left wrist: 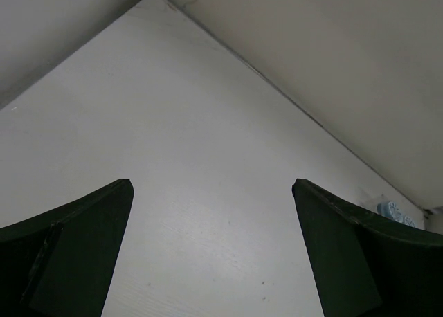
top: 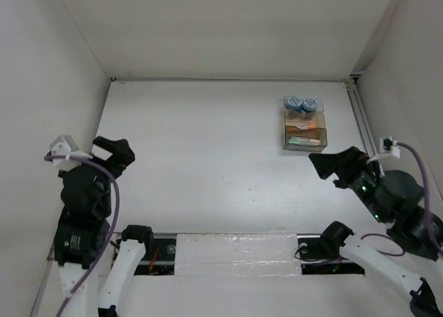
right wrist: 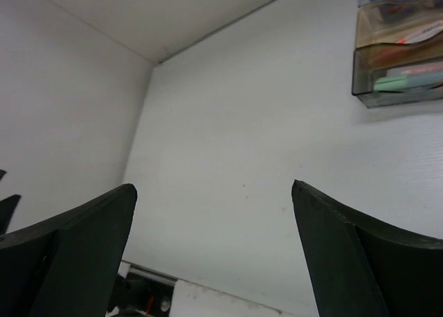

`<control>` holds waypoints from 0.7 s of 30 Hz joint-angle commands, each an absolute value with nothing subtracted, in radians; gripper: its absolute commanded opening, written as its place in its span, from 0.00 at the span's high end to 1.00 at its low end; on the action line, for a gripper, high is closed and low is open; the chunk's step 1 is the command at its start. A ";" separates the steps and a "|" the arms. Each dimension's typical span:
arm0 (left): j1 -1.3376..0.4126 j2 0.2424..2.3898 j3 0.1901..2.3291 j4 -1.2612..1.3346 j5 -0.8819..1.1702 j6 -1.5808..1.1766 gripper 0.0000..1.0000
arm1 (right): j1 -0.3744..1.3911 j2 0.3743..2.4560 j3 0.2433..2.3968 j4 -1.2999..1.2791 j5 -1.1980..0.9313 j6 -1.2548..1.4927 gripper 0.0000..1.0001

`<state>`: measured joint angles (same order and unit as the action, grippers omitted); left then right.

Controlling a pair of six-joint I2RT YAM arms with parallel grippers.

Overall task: Sort the stationery into containers
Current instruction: Place the stationery into the container

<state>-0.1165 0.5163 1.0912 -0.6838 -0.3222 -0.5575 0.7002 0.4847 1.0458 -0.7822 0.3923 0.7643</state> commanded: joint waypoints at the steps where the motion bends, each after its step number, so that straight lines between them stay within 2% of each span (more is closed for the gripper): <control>1: -0.118 0.453 1.126 -0.822 -0.393 -0.546 0.01 | 0.723 0.364 1.037 -0.818 0.304 0.773 0.00; 14: -0.118 0.380 1.157 -0.879 -0.402 -0.569 0.01 | 0.723 0.330 1.150 -0.927 0.376 0.738 0.00; 21: -0.118 0.371 1.167 -0.879 -0.411 -0.581 0.01 | 0.713 0.321 1.192 -0.968 0.347 0.701 0.00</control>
<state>-0.1165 0.3836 1.1351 -0.8886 -0.3874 -0.5663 0.7147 0.3264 1.1568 -0.9413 0.3565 0.7361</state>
